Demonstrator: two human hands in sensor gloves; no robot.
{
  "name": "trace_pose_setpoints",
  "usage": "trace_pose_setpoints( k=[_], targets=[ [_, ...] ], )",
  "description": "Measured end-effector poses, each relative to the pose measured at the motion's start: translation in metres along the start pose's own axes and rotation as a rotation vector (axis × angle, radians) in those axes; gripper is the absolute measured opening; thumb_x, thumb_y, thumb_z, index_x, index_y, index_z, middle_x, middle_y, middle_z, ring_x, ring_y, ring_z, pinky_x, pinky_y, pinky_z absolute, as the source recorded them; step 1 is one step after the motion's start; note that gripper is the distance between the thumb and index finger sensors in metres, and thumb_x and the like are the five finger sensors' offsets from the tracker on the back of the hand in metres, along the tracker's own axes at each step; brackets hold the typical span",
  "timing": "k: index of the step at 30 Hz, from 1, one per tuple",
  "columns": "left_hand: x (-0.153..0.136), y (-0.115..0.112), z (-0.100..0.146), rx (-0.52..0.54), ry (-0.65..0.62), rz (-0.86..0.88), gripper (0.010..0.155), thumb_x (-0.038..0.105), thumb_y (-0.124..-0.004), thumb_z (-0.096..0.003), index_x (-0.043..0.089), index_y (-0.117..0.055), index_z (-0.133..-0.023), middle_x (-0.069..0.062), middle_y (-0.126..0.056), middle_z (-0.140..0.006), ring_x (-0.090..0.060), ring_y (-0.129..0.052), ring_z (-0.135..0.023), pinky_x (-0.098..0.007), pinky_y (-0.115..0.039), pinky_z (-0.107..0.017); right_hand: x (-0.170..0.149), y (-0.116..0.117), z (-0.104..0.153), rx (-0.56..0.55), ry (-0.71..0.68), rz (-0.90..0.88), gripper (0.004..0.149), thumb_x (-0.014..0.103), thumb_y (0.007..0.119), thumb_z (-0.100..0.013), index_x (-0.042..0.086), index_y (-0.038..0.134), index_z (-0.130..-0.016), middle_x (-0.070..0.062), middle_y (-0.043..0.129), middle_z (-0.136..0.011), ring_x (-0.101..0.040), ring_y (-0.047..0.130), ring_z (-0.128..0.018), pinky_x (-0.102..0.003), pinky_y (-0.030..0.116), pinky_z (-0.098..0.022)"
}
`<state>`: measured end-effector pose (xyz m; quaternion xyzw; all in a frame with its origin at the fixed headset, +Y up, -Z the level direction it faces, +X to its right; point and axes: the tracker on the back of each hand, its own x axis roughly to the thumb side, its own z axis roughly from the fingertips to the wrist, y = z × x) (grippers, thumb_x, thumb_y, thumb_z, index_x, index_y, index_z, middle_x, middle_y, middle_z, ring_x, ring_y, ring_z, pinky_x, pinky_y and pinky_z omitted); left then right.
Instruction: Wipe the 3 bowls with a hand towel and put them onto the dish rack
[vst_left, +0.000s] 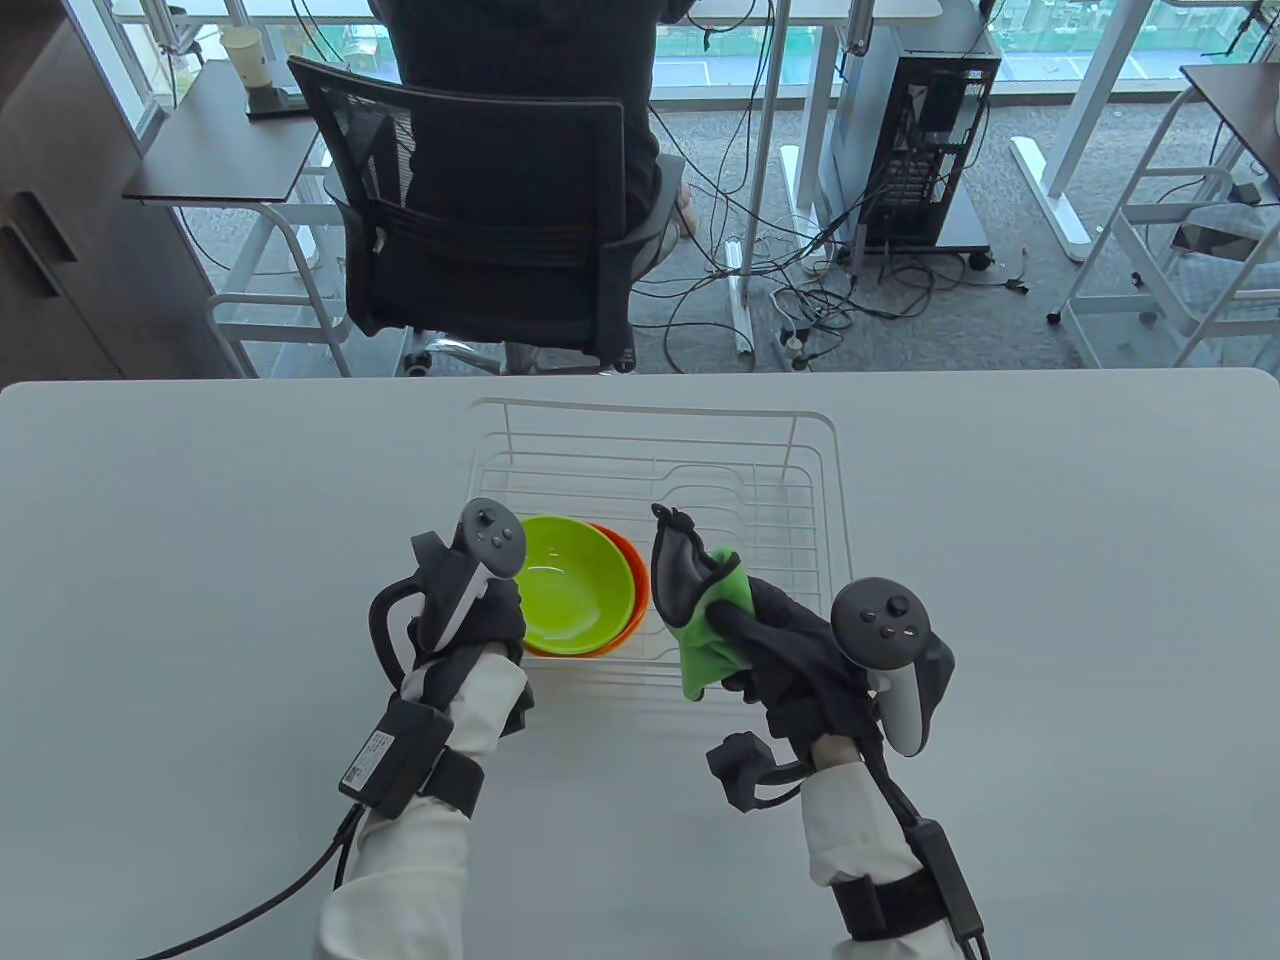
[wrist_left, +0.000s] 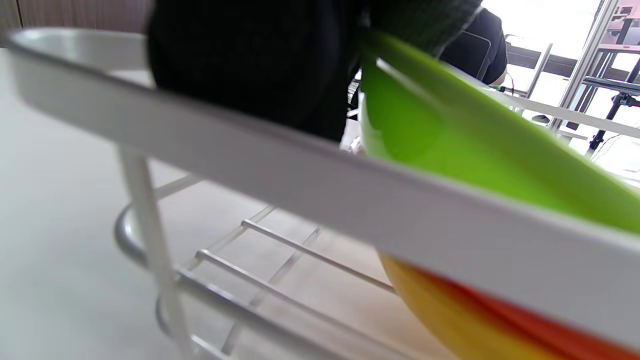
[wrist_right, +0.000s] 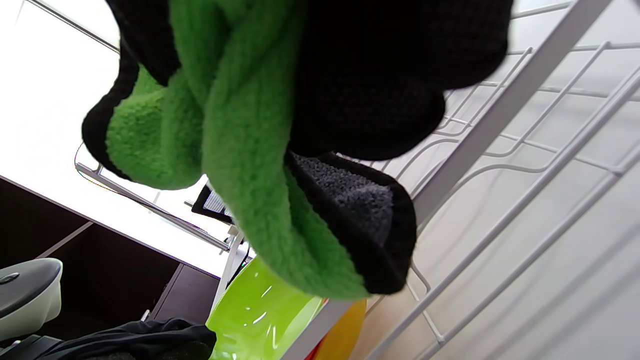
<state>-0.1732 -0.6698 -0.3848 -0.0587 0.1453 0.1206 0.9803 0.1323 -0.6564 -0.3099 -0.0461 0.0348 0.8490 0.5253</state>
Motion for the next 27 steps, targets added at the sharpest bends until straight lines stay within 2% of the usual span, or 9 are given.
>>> trace_pose_setpoints(
  k=[4, 11, 16, 20, 27],
  targets=[
    [-0.003, -0.006, -0.006, -0.065, 0.021, 0.027, 0.052, 0.024, -0.080, -0.0553, -0.012, -0.081, -0.093, -0.050, -0.097, -0.066, -0.042, -0.114, -0.032, -0.035, -0.097, -0.018, 0.000, 0.000, 0.000, 0.000, 0.003, -0.001, 0.057, 0.043, 0.083, -0.044, 0.013, 0.082, -0.093, -0.015, 0.097, -0.064, -0.021, 0.101, -0.036, -0.030, 0.088, -0.023],
    [-0.006, -0.016, -0.009, -0.082, 0.011, 0.035, 0.056, 0.025, -0.079, -0.0553, -0.015, -0.080, -0.094, -0.052, -0.095, -0.068, -0.045, -0.113, -0.035, -0.038, -0.097, -0.018, 0.000, 0.000, -0.001, 0.001, 0.008, 0.008, 0.057, 0.043, 0.084, -0.044, 0.013, 0.082, -0.093, -0.015, 0.097, -0.064, -0.021, 0.101, -0.036, -0.030, 0.088, -0.023],
    [-0.009, -0.003, -0.001, 0.013, -0.046, 0.055, 0.054, 0.029, -0.076, -0.0562, -0.004, -0.076, -0.099, -0.050, -0.093, -0.075, -0.048, -0.111, -0.045, -0.043, -0.095, -0.025, -0.001, 0.001, -0.001, 0.000, 0.012, 0.018, 0.057, 0.043, 0.084, -0.044, 0.013, 0.083, -0.093, -0.015, 0.097, -0.064, -0.021, 0.101, -0.036, -0.030, 0.088, -0.023],
    [-0.011, 0.016, 0.014, 0.111, -0.120, 0.069, 0.052, 0.031, -0.074, -0.0566, 0.002, -0.075, -0.100, -0.032, -0.094, -0.081, -0.044, -0.110, -0.049, -0.042, -0.092, -0.031, 0.000, -0.002, -0.001, -0.018, -0.007, 0.020, 0.057, 0.043, 0.084, -0.044, 0.014, 0.082, -0.093, -0.015, 0.097, -0.065, -0.022, 0.101, -0.037, -0.031, 0.088, -0.023],
    [-0.013, 0.032, 0.044, 0.220, -0.279, 0.065, 0.051, 0.031, -0.073, -0.0568, 0.003, -0.076, -0.099, -0.031, -0.094, -0.082, -0.038, -0.110, -0.052, -0.040, -0.092, -0.032, 0.001, -0.014, 0.000, -0.106, -0.040, 0.064, 0.057, 0.042, 0.084, -0.044, 0.014, 0.082, -0.093, -0.016, 0.096, -0.066, -0.023, 0.101, -0.038, -0.032, 0.088, -0.024]
  ],
)
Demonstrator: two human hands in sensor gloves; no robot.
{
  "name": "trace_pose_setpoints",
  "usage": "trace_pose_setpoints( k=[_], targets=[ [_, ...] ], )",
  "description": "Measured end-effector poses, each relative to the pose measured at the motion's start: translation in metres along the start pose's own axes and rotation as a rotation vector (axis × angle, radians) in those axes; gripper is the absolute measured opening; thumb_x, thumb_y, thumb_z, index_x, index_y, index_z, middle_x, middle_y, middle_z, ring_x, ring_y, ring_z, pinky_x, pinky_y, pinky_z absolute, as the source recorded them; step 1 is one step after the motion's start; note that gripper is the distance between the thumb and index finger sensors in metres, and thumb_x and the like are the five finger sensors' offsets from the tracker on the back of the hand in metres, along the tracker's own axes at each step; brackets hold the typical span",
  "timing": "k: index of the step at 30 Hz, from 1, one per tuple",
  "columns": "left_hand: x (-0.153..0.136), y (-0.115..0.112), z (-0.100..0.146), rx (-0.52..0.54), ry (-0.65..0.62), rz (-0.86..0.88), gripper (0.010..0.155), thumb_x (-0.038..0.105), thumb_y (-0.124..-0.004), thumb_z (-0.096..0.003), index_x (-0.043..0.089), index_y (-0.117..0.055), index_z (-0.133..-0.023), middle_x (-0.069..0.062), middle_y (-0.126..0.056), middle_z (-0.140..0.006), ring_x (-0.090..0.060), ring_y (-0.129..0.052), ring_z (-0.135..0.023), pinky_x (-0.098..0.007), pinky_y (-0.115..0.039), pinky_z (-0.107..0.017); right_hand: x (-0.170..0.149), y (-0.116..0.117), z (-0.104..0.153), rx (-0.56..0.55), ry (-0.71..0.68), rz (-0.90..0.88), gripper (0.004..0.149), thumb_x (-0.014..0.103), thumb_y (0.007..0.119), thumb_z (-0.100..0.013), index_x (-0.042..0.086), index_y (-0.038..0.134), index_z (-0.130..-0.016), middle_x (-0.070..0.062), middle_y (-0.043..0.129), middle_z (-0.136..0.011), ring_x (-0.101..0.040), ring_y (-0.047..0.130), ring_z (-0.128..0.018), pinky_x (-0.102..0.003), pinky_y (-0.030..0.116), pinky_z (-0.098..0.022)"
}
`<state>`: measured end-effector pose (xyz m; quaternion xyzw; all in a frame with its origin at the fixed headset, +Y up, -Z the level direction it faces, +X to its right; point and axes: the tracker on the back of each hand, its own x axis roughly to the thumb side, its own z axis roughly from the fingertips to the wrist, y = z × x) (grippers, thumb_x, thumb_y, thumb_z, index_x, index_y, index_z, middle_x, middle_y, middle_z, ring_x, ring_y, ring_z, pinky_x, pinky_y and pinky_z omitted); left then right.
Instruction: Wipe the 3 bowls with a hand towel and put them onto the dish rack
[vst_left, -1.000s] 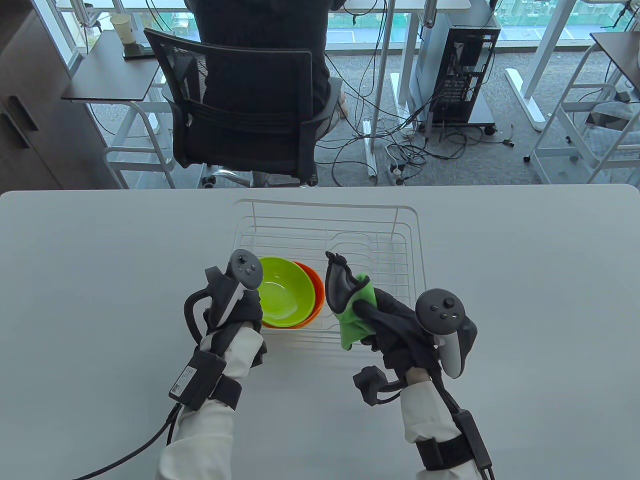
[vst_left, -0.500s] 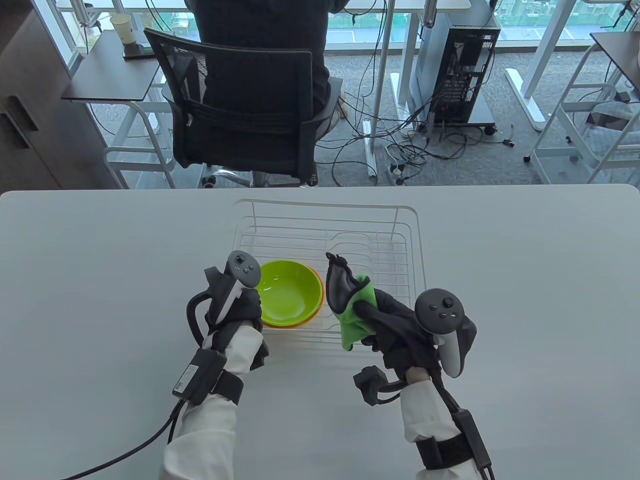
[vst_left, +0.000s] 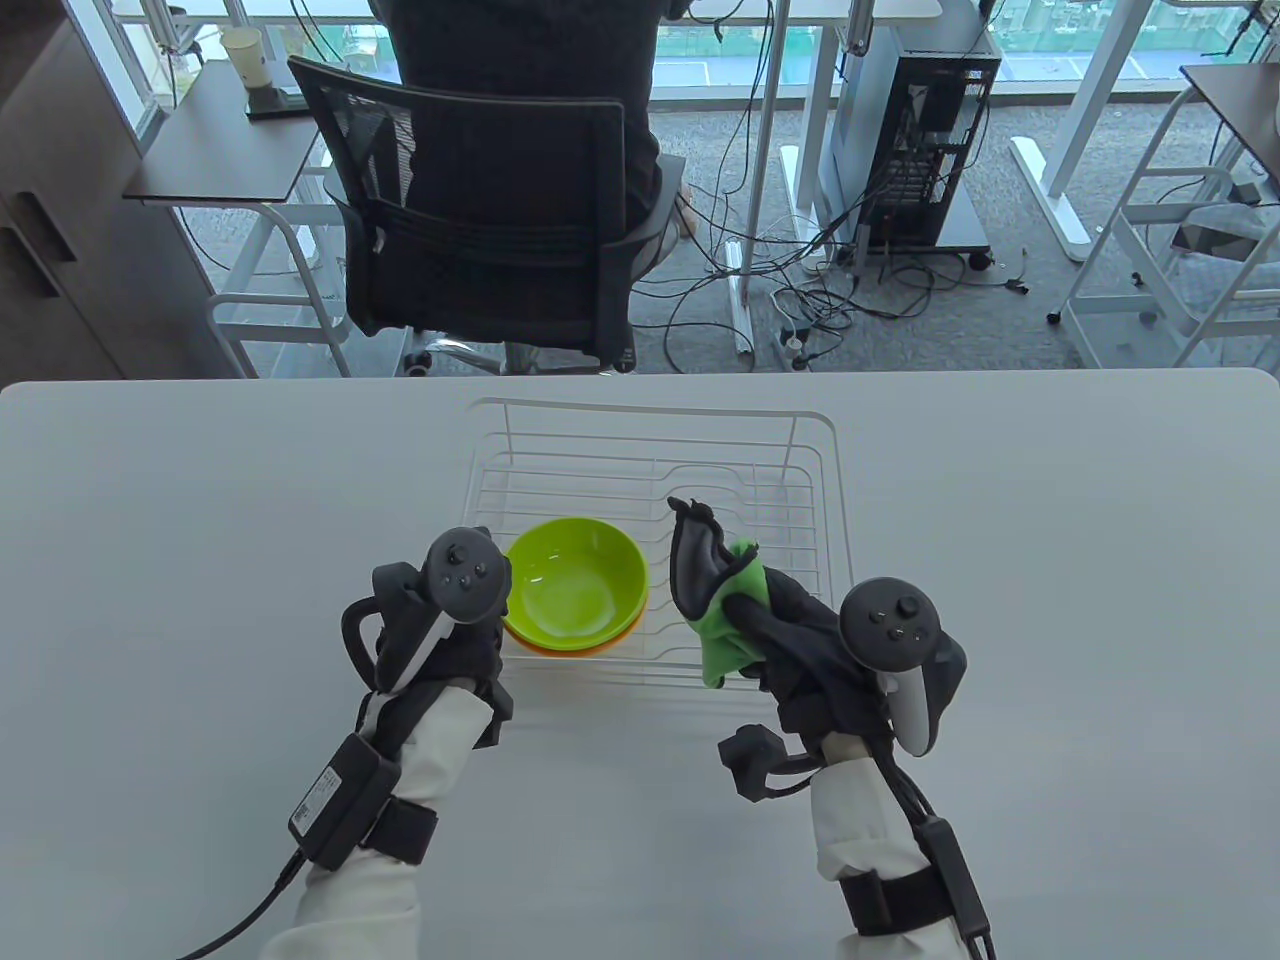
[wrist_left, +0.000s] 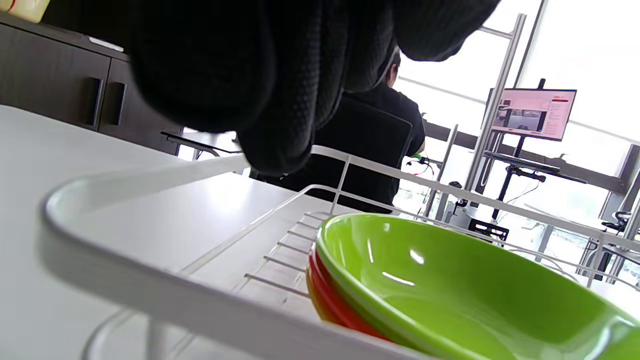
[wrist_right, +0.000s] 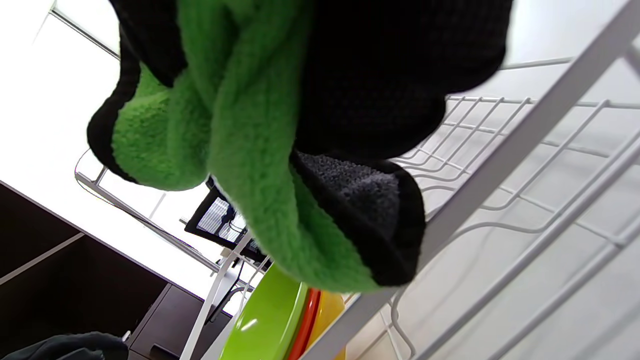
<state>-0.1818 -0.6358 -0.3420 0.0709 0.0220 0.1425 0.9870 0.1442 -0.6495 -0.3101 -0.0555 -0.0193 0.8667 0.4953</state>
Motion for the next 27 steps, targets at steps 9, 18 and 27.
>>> trace_pose_setpoints(
  k=[9, 18, 27],
  targets=[
    [-0.006, 0.007, 0.018, 0.080, -0.083, 0.016, 0.050, 0.031, -0.073, -0.0570, 0.003, -0.076, -0.099, -0.031, -0.094, -0.082, -0.037, -0.110, -0.052, -0.040, -0.092, -0.032, 0.000, -0.030, -0.005, -0.247, -0.040, 0.083, 0.059, 0.040, 0.084, -0.043, 0.015, 0.078, -0.096, -0.018, 0.092, -0.076, -0.025, 0.101, -0.043, -0.033, 0.088, -0.027],
    [-0.028, 0.012, 0.022, 0.092, -0.057, 0.060, 0.050, 0.030, -0.073, -0.0570, 0.003, -0.076, -0.098, -0.030, -0.094, -0.082, -0.037, -0.109, -0.053, -0.040, -0.092, -0.032, -0.034, -0.072, -0.013, -0.473, 0.093, 0.161, 0.059, 0.032, 0.085, -0.043, 0.012, 0.074, -0.098, -0.024, 0.084, -0.086, -0.025, 0.102, -0.052, -0.029, 0.092, -0.032],
    [-0.035, 0.013, 0.024, 0.087, -0.047, 0.080, 0.051, 0.031, -0.073, -0.0571, 0.002, -0.075, -0.099, -0.031, -0.093, -0.083, -0.037, -0.109, -0.054, -0.041, -0.092, -0.033, -0.087, -0.089, -0.019, -0.488, 0.347, 0.193, 0.060, 0.032, 0.083, -0.045, 0.008, 0.071, -0.100, -0.028, 0.081, -0.087, -0.029, 0.101, -0.055, -0.031, 0.093, -0.034]
  ],
)
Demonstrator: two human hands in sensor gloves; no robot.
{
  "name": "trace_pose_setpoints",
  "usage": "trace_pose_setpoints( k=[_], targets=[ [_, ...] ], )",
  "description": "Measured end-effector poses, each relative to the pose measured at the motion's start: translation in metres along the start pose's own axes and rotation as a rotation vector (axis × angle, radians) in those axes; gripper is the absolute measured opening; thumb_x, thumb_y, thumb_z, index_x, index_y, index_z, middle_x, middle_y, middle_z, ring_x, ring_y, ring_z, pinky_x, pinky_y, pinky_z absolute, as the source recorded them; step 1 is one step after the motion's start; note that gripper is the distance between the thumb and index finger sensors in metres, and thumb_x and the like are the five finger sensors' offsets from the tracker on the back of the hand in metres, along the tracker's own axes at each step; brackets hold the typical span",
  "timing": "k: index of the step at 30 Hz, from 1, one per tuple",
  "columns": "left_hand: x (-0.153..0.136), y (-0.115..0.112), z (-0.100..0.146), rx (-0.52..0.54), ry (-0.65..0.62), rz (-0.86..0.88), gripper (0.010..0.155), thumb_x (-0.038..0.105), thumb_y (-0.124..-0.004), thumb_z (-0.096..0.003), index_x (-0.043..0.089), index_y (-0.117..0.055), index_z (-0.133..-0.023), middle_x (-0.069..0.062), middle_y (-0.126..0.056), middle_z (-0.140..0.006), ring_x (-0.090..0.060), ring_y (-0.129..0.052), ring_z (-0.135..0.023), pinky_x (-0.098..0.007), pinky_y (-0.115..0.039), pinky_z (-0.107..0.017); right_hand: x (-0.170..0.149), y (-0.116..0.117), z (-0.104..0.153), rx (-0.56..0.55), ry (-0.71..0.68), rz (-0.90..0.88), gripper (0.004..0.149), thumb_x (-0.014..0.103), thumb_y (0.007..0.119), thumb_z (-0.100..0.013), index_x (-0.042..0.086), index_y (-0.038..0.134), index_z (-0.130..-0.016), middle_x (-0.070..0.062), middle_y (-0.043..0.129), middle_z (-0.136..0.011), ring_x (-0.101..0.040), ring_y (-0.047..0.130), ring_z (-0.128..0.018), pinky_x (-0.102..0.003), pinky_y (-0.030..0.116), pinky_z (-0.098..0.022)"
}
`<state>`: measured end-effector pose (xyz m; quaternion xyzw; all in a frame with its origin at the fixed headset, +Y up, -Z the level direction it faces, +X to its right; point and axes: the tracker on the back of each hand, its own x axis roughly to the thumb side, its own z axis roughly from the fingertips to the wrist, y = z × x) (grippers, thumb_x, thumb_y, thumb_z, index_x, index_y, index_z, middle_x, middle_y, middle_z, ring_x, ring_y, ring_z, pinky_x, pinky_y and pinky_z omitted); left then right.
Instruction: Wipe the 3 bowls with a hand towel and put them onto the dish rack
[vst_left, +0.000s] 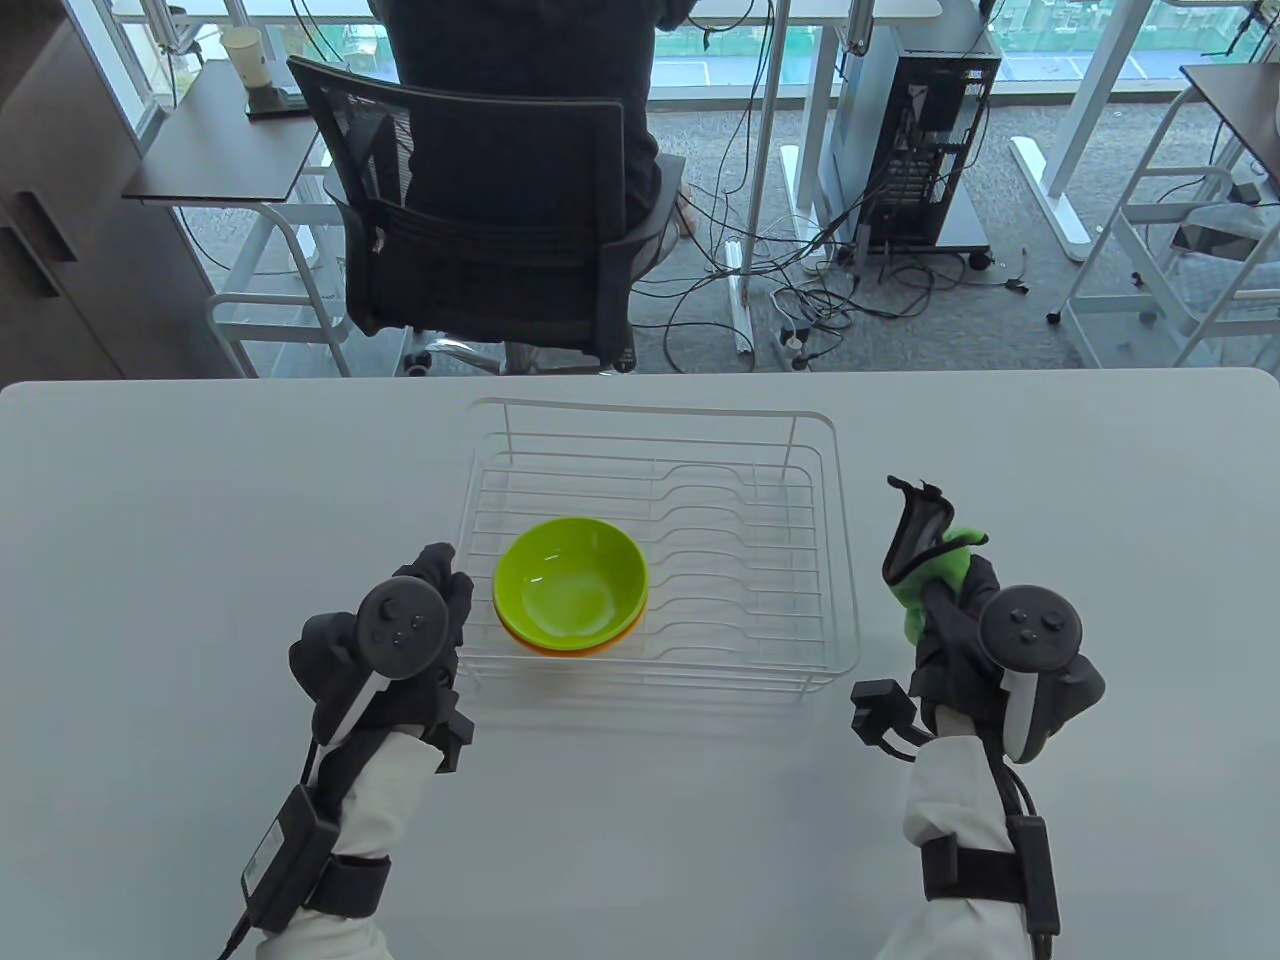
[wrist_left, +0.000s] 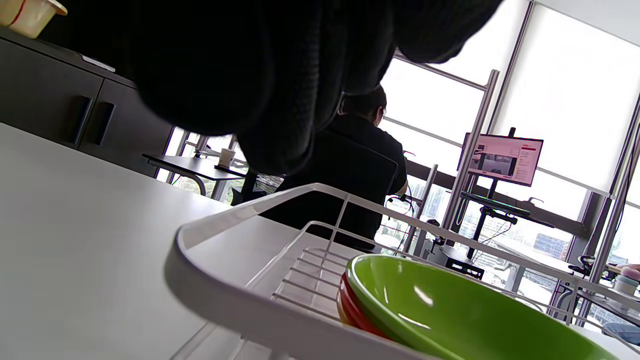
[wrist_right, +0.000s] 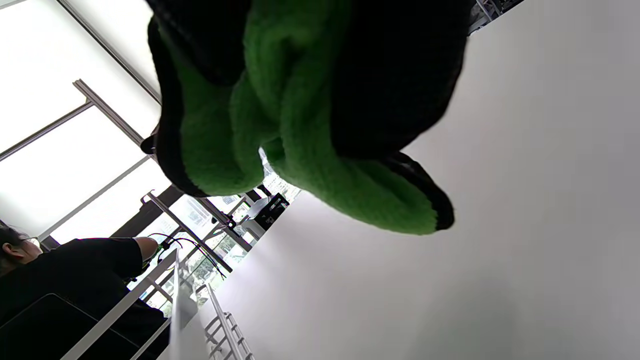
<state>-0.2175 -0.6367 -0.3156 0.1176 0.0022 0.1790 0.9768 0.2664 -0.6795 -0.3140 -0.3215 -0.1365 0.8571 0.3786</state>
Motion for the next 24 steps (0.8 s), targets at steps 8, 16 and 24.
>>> trace_pose_setpoints(
  k=[8, 16, 24],
  targets=[
    [0.000, -0.001, 0.001, 0.001, -0.012, 0.005, 0.051, 0.031, -0.073, -0.0571, 0.002, -0.075, -0.100, -0.031, -0.093, -0.083, -0.038, -0.109, -0.055, -0.041, -0.092, -0.034, -0.028, 0.011, -0.012, 0.074, 0.126, 0.068, 0.064, 0.034, 0.081, -0.047, 0.005, 0.067, -0.103, -0.032, 0.073, -0.093, -0.037, 0.097, -0.064, -0.037, 0.090, -0.042],
    [0.000, -0.004, 0.001, -0.012, -0.015, 0.014, 0.051, 0.031, -0.073, -0.0571, 0.002, -0.075, -0.100, -0.031, -0.092, -0.083, -0.038, -0.109, -0.054, -0.041, -0.092, -0.034, -0.052, 0.019, -0.020, 0.183, 0.223, 0.101, 0.067, 0.035, 0.079, -0.048, 0.005, 0.062, -0.105, -0.035, 0.064, -0.098, -0.044, 0.089, -0.074, -0.041, 0.087, -0.051],
    [0.000, -0.004, 0.002, -0.021, -0.017, 0.014, 0.051, 0.031, -0.073, -0.0571, 0.002, -0.075, -0.100, -0.031, -0.092, -0.083, -0.038, -0.109, -0.054, -0.041, -0.092, -0.034, -0.054, 0.020, -0.019, 0.208, 0.218, 0.075, 0.069, 0.039, 0.078, -0.048, 0.006, 0.060, -0.106, -0.035, 0.060, -0.101, -0.047, 0.083, -0.079, -0.045, 0.082, -0.055]
  ],
)
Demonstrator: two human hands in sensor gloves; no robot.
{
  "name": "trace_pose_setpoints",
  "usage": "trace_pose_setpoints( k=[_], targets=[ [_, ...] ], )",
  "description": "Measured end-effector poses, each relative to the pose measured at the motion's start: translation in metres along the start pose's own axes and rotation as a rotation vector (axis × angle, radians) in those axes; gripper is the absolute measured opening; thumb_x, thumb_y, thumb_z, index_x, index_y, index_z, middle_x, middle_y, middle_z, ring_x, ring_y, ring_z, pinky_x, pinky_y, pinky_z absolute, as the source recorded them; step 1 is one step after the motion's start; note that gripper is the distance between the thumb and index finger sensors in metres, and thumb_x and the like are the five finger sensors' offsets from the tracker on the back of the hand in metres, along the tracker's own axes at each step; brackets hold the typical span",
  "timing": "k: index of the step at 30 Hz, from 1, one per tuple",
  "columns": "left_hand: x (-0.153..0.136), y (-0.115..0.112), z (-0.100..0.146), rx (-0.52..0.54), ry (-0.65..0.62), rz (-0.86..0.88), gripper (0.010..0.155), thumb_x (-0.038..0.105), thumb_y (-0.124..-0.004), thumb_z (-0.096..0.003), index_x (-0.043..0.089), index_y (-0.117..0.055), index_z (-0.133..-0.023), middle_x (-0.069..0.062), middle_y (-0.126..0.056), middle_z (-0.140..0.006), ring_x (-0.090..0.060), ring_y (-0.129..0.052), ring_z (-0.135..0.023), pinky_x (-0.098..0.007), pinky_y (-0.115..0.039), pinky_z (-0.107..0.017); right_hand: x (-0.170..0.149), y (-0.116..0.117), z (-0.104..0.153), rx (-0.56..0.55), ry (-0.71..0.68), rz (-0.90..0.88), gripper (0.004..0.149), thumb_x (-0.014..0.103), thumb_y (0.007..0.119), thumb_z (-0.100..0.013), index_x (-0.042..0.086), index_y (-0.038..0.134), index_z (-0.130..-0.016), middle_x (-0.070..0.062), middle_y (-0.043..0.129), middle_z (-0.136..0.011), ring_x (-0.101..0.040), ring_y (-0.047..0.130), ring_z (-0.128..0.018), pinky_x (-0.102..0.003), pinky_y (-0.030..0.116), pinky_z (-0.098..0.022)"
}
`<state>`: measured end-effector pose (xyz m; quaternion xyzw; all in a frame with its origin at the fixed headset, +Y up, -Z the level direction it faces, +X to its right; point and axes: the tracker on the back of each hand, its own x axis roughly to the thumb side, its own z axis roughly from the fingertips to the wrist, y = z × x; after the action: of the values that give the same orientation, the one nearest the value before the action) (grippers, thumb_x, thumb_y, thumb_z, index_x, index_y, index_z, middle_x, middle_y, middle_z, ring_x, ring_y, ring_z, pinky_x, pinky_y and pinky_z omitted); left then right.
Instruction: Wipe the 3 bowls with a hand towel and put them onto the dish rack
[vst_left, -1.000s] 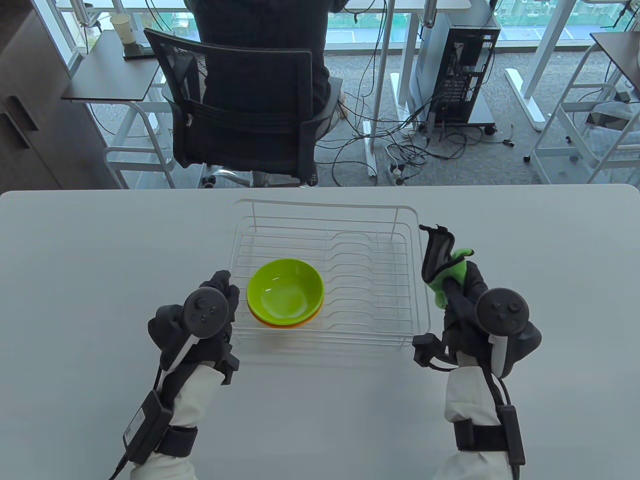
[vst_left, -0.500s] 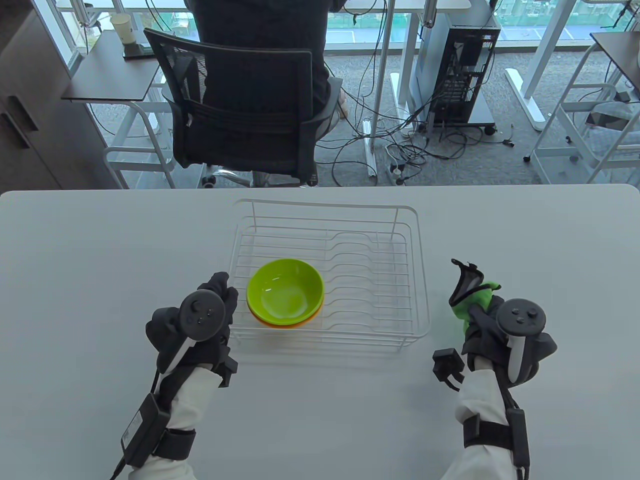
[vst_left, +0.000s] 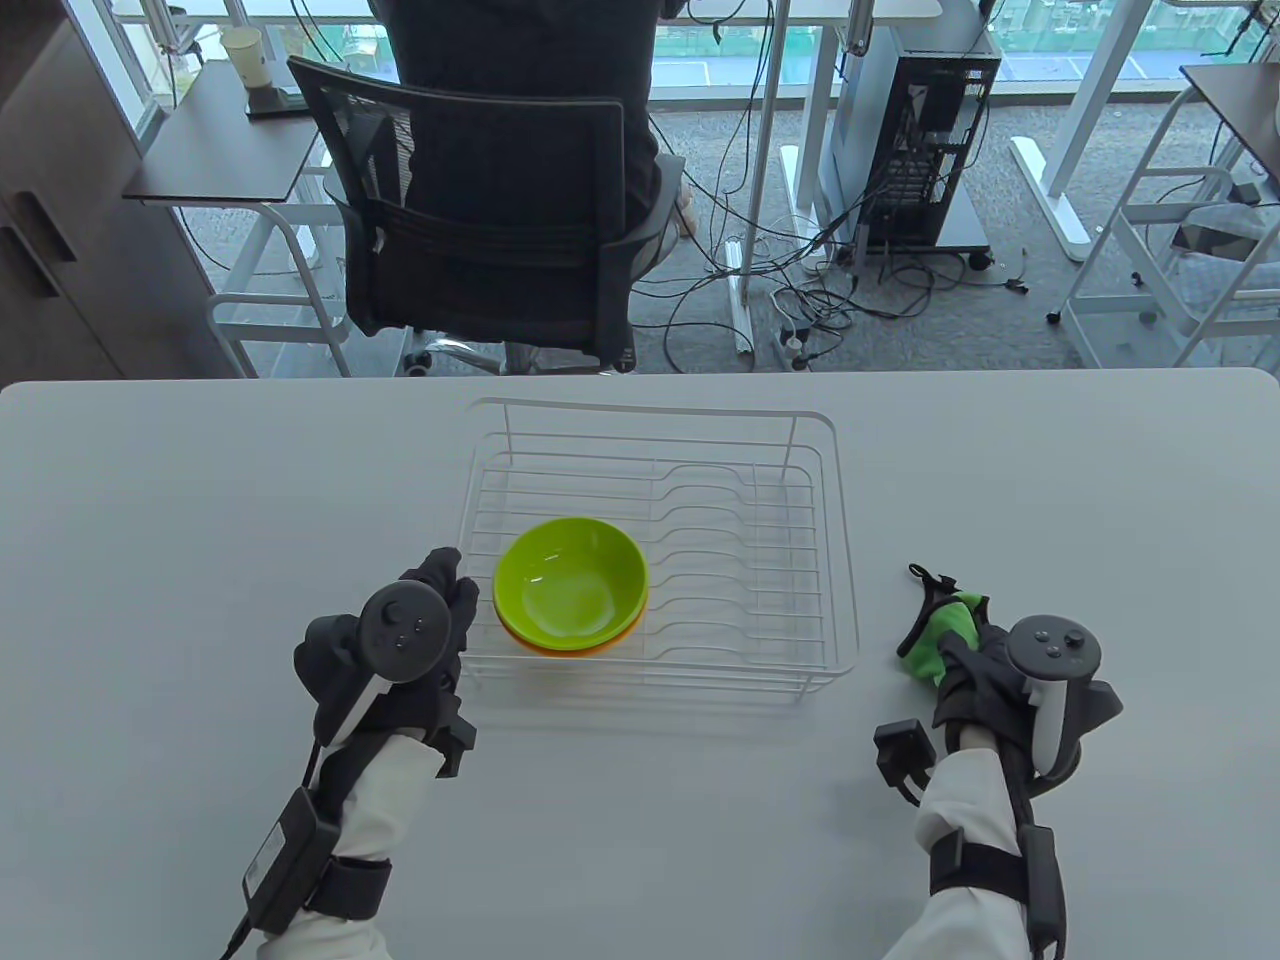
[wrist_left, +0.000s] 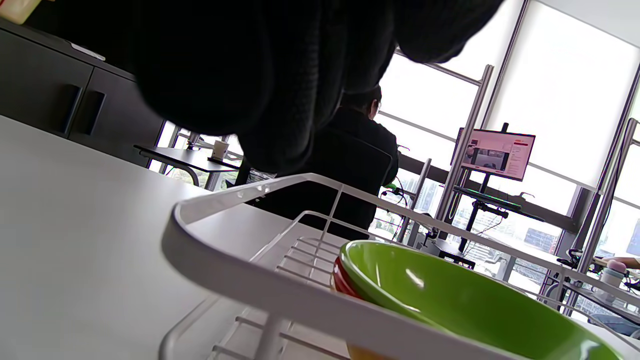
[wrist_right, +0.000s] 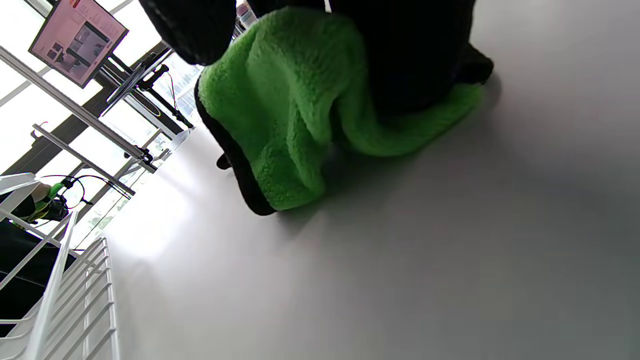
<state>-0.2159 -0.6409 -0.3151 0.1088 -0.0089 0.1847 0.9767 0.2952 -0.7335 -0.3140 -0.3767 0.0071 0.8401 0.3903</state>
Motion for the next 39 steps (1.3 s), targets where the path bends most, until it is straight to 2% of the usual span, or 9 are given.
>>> trace_pose_setpoints(
  k=[4, 8, 13, 16, 21, 26, 31, 34, 39],
  targets=[
    [0.000, 0.000, 0.000, -0.004, -0.002, -0.003, 0.051, 0.031, -0.073, -0.0571, 0.002, -0.075, -0.100, -0.031, -0.093, -0.083, -0.038, -0.109, -0.055, -0.041, -0.092, -0.034, 0.010, -0.006, 0.009, -0.083, 0.007, 0.093, 0.071, 0.046, 0.077, -0.048, 0.007, 0.064, -0.105, -0.032, 0.065, -0.100, -0.049, 0.085, -0.076, -0.050, 0.081, -0.052],
    [-0.001, 0.000, 0.001, -0.005, -0.006, 0.014, 0.051, 0.031, -0.073, -0.0573, 0.002, -0.075, -0.100, -0.031, -0.093, -0.083, -0.038, -0.109, -0.055, -0.041, -0.092, -0.034, 0.026, -0.012, 0.023, -0.191, -0.061, 0.208, 0.070, 0.048, 0.076, -0.048, 0.008, 0.067, -0.104, -0.032, 0.069, -0.098, -0.049, 0.087, -0.074, -0.050, 0.081, -0.049],
    [-0.001, 0.005, 0.005, 0.021, -0.036, 0.019, 0.053, 0.032, -0.071, -0.0581, 0.002, -0.072, -0.102, -0.033, -0.089, -0.087, -0.040, -0.107, -0.059, -0.044, -0.091, -0.037, 0.056, -0.014, 0.049, -0.308, -0.219, 0.336, 0.069, 0.049, 0.075, -0.048, 0.009, 0.067, -0.104, -0.031, 0.069, -0.099, -0.050, 0.085, -0.076, -0.052, 0.079, -0.052],
    [-0.002, 0.008, 0.009, 0.047, -0.071, 0.002, 0.057, 0.032, -0.068, -0.0591, 0.001, -0.063, -0.107, -0.036, -0.080, -0.095, -0.046, -0.100, -0.071, -0.050, -0.087, -0.045, 0.072, -0.012, 0.066, -0.344, -0.350, 0.345, 0.068, 0.048, 0.075, -0.048, 0.010, 0.067, -0.104, -0.031, 0.066, -0.101, -0.052, 0.079, -0.082, -0.055, 0.074, -0.058],
    [-0.011, 0.012, 0.018, 0.103, -0.114, -0.182, 0.068, 0.038, -0.065, -0.0594, 0.002, -0.046, -0.114, -0.038, -0.060, -0.109, -0.059, -0.078, -0.092, -0.061, -0.076, -0.057, 0.098, -0.003, 0.099, -0.371, -0.554, 0.354, 0.066, 0.049, 0.074, -0.048, 0.016, 0.067, -0.105, -0.023, 0.065, -0.106, -0.051, 0.055, -0.098, -0.060, 0.051, -0.071],
    [-0.025, 0.013, 0.024, 0.080, -0.117, -0.298, 0.083, 0.055, -0.057, -0.0578, 0.004, -0.029, -0.117, -0.038, -0.041, -0.117, -0.068, -0.043, -0.105, -0.077, -0.055, -0.064, 0.112, 0.013, 0.126, -0.343, -0.734, 0.380, 0.068, 0.052, 0.072, -0.048, 0.022, 0.060, -0.108, -0.018, 0.058, -0.112, -0.045, 0.044, -0.106, -0.060, 0.035, -0.074],
    [-0.030, 0.009, 0.025, 0.019, -0.130, -0.339, 0.083, 0.059, -0.052, -0.0574, 0.011, -0.020, -0.117, -0.033, -0.019, -0.121, -0.061, -0.016, -0.109, -0.081, -0.037, -0.067, 0.117, 0.027, 0.139, -0.277, -0.841, 0.399, 0.074, 0.057, 0.068, -0.047, 0.027, 0.049, -0.112, -0.013, 0.048, -0.117, -0.040, 0.030, -0.110, -0.059, 0.023, -0.075],
    [-0.030, 0.003, 0.024, -0.027, -0.151, -0.359, 0.083, 0.062, -0.048, -0.0564, 0.014, -0.015, -0.116, -0.030, -0.015, -0.121, -0.058, -0.009, -0.110, -0.081, -0.030, -0.067, 0.116, 0.035, 0.140, -0.229, -0.887, 0.470, 0.077, 0.061, 0.064, -0.046, 0.031, 0.038, -0.113, -0.009, 0.037, -0.120, -0.036, 0.017, -0.110, -0.059, 0.014, -0.074],
    [-0.028, -0.006, 0.021, -0.097, -0.177, -0.425, 0.086, 0.066, -0.045, -0.0549, 0.016, -0.010, -0.116, -0.027, -0.008, -0.122, -0.054, 0.001, -0.110, -0.081, -0.018, -0.067, 0.112, 0.045, 0.138, -0.218, -0.922, 0.589, 0.080, 0.065, 0.059, -0.045, 0.034, 0.030, -0.112, -0.005, 0.029, -0.121, -0.033, 0.008, -0.109, -0.059, 0.007, -0.072]
  ],
)
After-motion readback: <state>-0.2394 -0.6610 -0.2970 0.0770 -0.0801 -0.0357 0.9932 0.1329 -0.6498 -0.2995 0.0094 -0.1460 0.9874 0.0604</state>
